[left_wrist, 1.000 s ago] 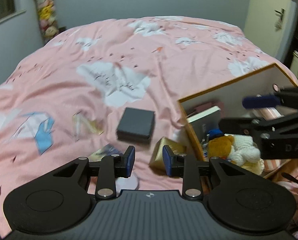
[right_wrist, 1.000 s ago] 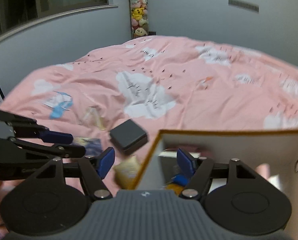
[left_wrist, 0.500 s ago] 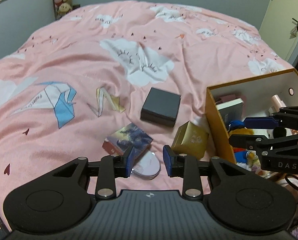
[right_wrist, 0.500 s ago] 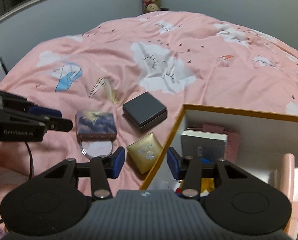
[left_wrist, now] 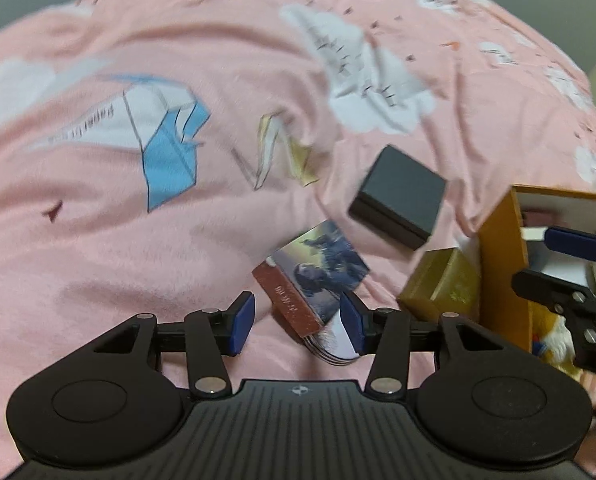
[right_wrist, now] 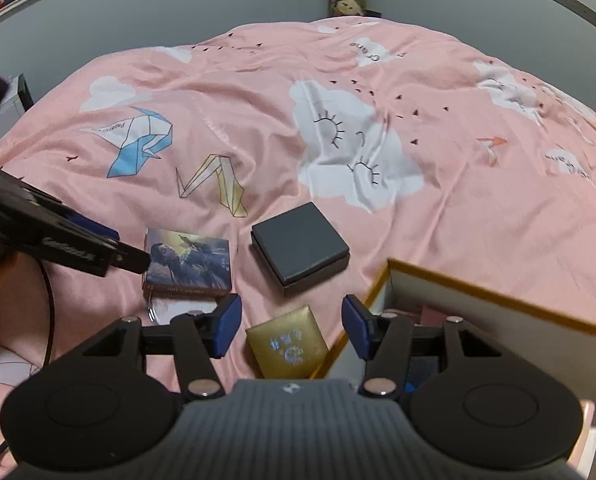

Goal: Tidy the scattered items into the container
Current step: 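Grasp the small red printed box with the left tool and lift it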

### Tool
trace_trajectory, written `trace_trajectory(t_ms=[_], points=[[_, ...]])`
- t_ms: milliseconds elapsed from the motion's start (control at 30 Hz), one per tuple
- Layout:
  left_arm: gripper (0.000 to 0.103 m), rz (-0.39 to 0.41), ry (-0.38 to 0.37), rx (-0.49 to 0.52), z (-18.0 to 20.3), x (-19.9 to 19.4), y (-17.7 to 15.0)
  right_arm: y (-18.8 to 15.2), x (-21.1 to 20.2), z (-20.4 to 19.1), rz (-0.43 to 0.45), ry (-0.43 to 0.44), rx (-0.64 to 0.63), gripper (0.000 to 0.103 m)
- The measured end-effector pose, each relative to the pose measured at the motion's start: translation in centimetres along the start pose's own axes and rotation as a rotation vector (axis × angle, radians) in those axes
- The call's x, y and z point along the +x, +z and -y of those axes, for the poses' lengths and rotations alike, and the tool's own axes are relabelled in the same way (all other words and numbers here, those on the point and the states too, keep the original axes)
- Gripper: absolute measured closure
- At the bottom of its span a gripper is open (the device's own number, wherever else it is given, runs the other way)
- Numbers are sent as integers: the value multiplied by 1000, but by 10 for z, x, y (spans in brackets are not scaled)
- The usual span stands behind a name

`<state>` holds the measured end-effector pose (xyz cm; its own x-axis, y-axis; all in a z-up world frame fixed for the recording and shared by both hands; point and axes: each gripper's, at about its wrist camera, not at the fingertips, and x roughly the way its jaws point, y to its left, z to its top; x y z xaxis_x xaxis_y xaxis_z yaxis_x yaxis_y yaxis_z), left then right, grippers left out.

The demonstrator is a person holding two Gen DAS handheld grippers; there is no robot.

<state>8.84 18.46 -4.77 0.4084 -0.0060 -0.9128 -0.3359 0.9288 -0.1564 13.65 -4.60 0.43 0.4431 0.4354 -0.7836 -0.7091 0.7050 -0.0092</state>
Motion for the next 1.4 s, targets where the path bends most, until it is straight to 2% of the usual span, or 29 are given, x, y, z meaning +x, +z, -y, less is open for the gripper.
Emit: trace_trajectory(t_ms=[133,233,367,433,500,600,667,767,867,933,1267,1400], points=[[47,-47,17,-41,-4,19,5,4,10,-1,-17,7,-24,44],[41,-74,4,-85,-6,32,6,4,14,0,-23,20,-26,43],[35,-82,-18,-119,-2,46,5,3,18,2,-29,24,-18,43],[36,-65,-21,-128,1,49,3,2,20,4,-35,23,-15,43],[41,-35,-14,-120,5,47,0,2,21,5,-40,18,-20,43],[58,31,-12,-105,9,36,-1,3,22,5,-41,10,-31,43],[61,61,-24,-92,12,30,1,4,23,6,-43,5,-39,43],[62,77,-43,-75,20,27,5,7,26,4,-47,-8,-58,43],[69,73,-77,-62,28,30,8,8,27,1,-48,-17,-77,43],[69,73,-86,-48,33,33,9,9,28,1,-56,-22,-86,43],[77,103,-65,6,38,22,13,18,37,3,-87,-25,-168,45],[77,124,-14,38,39,15,19,23,45,-3,-96,-8,-230,45]])
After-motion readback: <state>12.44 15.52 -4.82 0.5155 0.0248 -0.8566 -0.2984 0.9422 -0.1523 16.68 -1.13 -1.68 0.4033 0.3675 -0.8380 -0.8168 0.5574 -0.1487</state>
